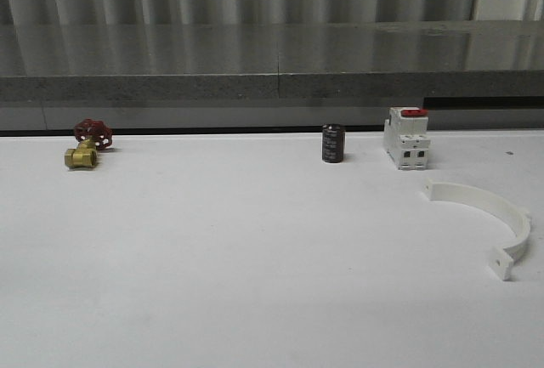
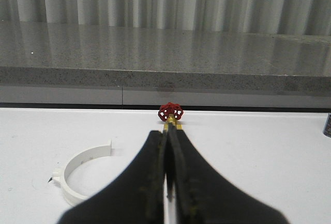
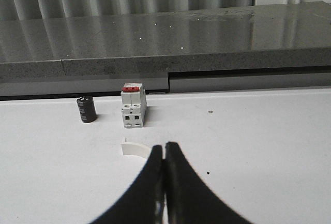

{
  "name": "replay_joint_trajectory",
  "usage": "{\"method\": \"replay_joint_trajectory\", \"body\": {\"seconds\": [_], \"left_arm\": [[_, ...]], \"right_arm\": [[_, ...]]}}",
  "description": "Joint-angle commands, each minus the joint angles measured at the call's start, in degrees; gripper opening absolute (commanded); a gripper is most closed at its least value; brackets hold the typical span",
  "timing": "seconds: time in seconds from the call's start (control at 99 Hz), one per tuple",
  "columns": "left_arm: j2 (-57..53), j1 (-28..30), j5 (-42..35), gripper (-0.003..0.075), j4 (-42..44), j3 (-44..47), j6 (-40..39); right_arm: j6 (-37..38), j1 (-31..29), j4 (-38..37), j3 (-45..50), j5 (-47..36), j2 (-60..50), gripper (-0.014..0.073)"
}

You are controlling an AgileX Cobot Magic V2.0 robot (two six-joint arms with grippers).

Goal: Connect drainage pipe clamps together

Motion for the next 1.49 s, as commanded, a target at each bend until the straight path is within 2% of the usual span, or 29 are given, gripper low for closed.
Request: {"method": "replay_joint_trajectory", "body": {"seconds": [0.0, 0.293, 0.485, 0.646, 0.848, 0.96, 1.131, 1.485], "left_arm": [[-1.54, -0.09, -5.07, -0.0021, 0.00, 2.64, -0.41], [-1.54, -0.09, -4.69, -0.0021, -0.59, 1.42, -0.41], [0.90, -0.09, -1.43, -0.0021, -1.62, -6.13, -0.41], [8.12, -0.09, 9.18, -0.0021, -1.82, -17.81, -0.41], [23.47, -0.09, 27.98, -0.0021, -1.82, -33.73, -0.41], [31.08, -0.09, 34.86, -0.0021, -1.82, -40.26, -0.41], [40.07, -0.09, 36.57, -0.0021, -3.31, -45.06, -0.41], [49.52, -0.09, 38.48, -0.0020, -3.66, -45.79, -0.41]], "right_arm": [[-0.30, 0.09, -0.43, -0.93, -5.14, -1.10, -0.0068], [-0.30, 0.09, -0.43, -0.93, -5.14, -1.10, -0.0068], [-0.30, 0.09, -0.43, -0.93, -5.14, -1.10, -0.0068], [-0.30, 0.09, -0.43, -0.93, -5.14, -1.10, -0.0068], [-0.30, 0.09, -0.43, -0.93, -5.14, -1.10, -0.0068], [-0.30, 0.09, -0.43, -0.93, -5.14, -1.10, -0.0068], [-0.30, 0.09, -0.43, -0.93, -5.14, -1.10, -0.0068], [-0.30, 0.09, -0.43, -0.93, -5.14, -1.10, -0.0068]]}}
